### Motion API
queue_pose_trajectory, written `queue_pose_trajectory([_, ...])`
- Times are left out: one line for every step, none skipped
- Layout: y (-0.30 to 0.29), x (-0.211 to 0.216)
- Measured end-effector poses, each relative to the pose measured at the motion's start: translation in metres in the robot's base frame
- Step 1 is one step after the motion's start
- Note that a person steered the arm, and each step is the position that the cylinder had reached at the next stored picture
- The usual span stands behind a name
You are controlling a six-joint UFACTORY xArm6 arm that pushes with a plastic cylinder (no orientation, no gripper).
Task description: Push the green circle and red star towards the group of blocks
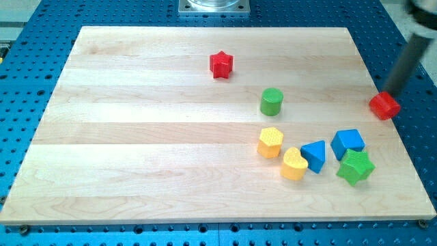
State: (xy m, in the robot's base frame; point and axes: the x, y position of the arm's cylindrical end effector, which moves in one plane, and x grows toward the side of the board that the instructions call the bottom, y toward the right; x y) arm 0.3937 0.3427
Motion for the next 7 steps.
queue_pose_trajectory([-0.008,0.008])
queue_pose_trajectory([-0.133,0.046])
queue_pose_trajectory([-0.138,0.043])
queue_pose_trajectory([-0.127,0.042])
queue_pose_trajectory([-0.212,0.074])
queue_pose_trajectory([-0.307,0.045])
queue_pose_trajectory([-0.249,-0.012])
